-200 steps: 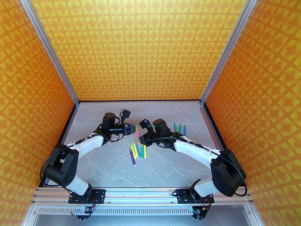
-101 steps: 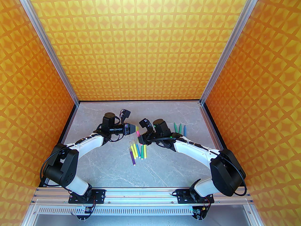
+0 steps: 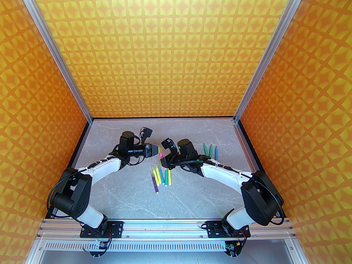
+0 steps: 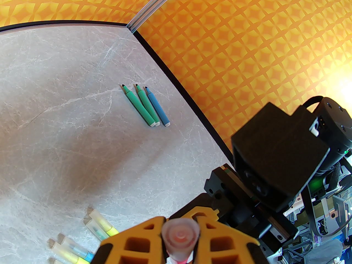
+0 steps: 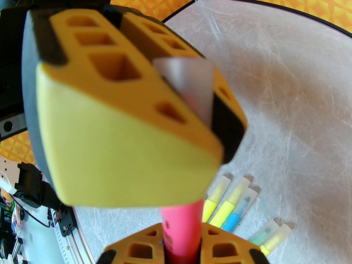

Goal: Open the pen caps

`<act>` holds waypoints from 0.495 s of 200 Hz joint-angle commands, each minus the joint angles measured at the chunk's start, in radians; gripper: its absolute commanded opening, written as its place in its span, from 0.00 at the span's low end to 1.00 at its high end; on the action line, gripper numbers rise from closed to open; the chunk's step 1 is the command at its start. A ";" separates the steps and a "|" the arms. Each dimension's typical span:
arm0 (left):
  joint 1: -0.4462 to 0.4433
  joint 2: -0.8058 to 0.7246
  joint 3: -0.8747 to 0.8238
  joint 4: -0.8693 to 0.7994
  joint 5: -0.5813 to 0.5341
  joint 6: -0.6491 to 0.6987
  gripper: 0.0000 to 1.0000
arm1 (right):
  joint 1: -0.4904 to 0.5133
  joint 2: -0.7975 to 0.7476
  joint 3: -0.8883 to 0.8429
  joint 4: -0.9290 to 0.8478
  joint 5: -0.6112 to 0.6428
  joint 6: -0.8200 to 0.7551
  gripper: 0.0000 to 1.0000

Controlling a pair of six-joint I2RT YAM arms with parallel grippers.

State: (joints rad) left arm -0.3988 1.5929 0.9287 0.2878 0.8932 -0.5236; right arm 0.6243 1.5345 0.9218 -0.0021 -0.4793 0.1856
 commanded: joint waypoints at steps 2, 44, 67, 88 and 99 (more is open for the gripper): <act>-0.001 -0.034 0.031 0.022 0.002 -0.014 0.00 | 0.001 -0.033 -0.060 -0.005 -0.004 -0.007 0.00; 0.014 -0.047 0.049 0.019 -0.034 -0.032 0.00 | 0.002 -0.086 -0.166 -0.023 0.002 -0.021 0.00; 0.023 -0.048 0.059 0.021 -0.049 -0.048 0.00 | 0.002 -0.126 -0.225 -0.024 0.005 -0.027 0.00; 0.030 -0.034 0.066 0.027 -0.060 -0.064 0.00 | 0.002 -0.157 -0.259 -0.030 0.002 -0.034 0.00; 0.037 -0.022 0.067 0.041 -0.064 -0.084 0.00 | 0.002 -0.168 -0.270 -0.033 0.001 -0.041 0.00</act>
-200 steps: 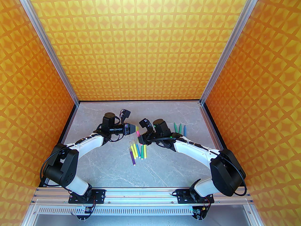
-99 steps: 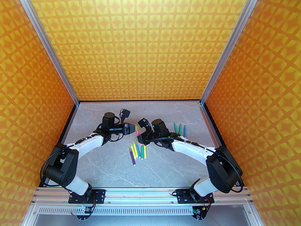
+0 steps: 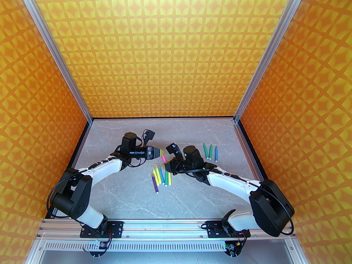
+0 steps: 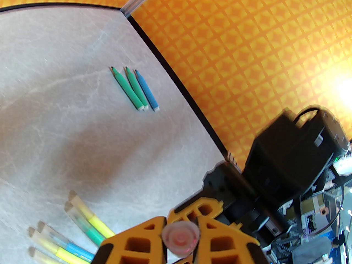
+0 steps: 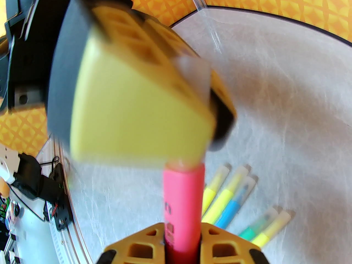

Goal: Open the pen caps

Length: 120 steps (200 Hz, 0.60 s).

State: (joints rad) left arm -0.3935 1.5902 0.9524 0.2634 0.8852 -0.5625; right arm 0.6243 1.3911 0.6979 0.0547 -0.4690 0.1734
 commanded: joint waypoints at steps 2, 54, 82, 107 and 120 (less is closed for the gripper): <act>0.033 -0.017 0.043 0.071 -0.055 -0.049 0.00 | 0.002 -0.026 -0.048 -0.091 -0.009 -0.031 0.00; 0.050 -0.001 0.064 -0.023 -0.095 -0.013 0.00 | 0.001 -0.037 -0.056 -0.097 0.070 -0.027 0.00; 0.050 -0.046 0.119 -0.350 -0.287 0.172 0.00 | -0.004 -0.004 -0.004 -0.183 0.257 -0.023 0.00; 0.049 -0.063 0.165 -0.566 -0.449 0.277 0.00 | -0.015 0.037 0.052 -0.218 0.357 0.006 0.00; 0.049 -0.064 0.183 -0.652 -0.535 0.315 0.00 | -0.021 0.063 0.085 -0.238 0.421 0.029 0.00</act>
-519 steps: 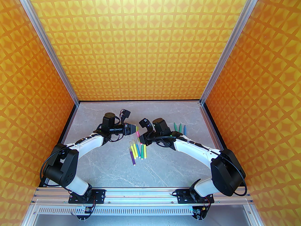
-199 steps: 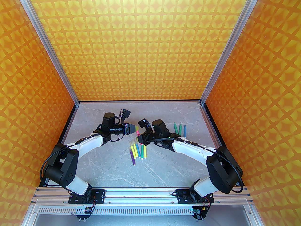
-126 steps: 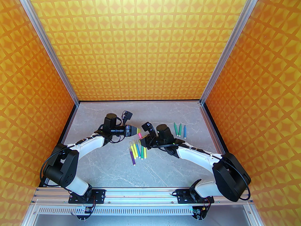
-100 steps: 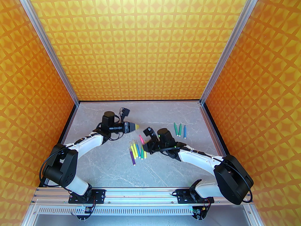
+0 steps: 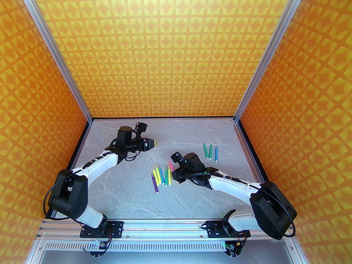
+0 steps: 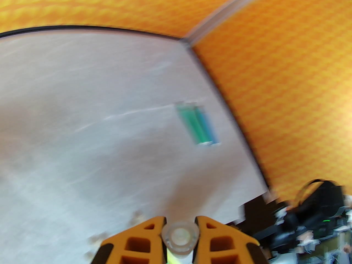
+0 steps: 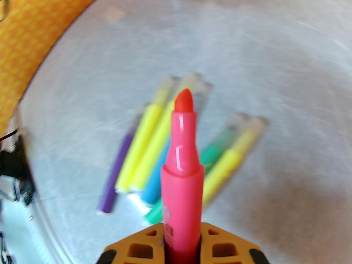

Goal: Open the pen caps

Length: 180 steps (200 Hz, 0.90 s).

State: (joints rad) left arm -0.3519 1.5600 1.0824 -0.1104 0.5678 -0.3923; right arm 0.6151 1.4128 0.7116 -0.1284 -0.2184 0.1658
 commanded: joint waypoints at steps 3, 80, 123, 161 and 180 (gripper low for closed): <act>0.008 -0.034 0.057 -0.297 -0.236 0.152 0.00 | -0.014 0.048 0.079 -0.060 0.187 0.043 0.00; 0.011 0.064 0.114 -0.539 -0.552 0.211 0.00 | -0.093 0.223 0.286 -0.207 0.446 0.127 0.00; 0.025 0.108 0.113 -0.569 -0.642 0.222 0.00 | -0.148 0.287 0.337 -0.265 0.537 0.103 0.00; 0.038 0.162 0.128 -0.601 -0.701 0.235 0.00 | -0.184 0.325 0.370 -0.308 0.577 0.077 0.00; 0.045 0.206 0.148 -0.622 -0.746 0.234 0.00 | -0.201 0.347 0.401 -0.328 0.571 0.071 0.00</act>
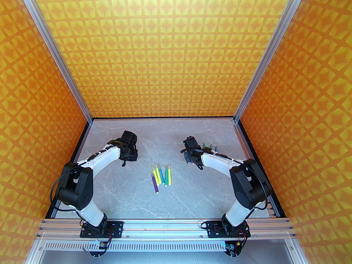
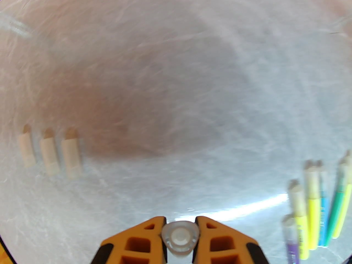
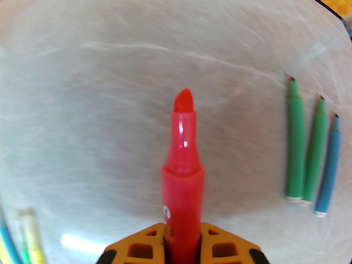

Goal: Open the pen caps

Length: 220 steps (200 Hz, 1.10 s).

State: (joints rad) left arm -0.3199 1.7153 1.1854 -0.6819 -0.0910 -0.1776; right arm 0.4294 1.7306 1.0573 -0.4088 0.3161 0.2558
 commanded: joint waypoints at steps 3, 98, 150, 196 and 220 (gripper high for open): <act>0.014 0.057 0.048 -0.053 -0.095 0.020 0.00 | -0.018 0.032 0.061 -0.053 0.037 -0.021 0.00; 0.047 0.164 0.095 -0.076 -0.172 0.047 0.00 | -0.074 0.176 0.227 -0.186 0.114 -0.090 0.00; 0.064 0.184 0.097 -0.070 -0.177 0.049 0.05 | -0.098 0.212 0.269 -0.212 0.107 -0.089 0.00; 0.083 0.202 0.104 -0.062 -0.182 0.056 0.05 | -0.103 0.244 0.291 -0.256 0.163 -0.109 0.00; 0.085 0.211 0.110 -0.063 -0.182 0.062 0.05 | -0.108 0.257 0.296 -0.257 0.161 -0.113 0.00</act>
State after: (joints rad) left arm -0.2420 1.9057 1.2648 -0.7406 -0.2558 -0.1387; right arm 0.3275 1.9629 1.3277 -0.6338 0.4458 0.1623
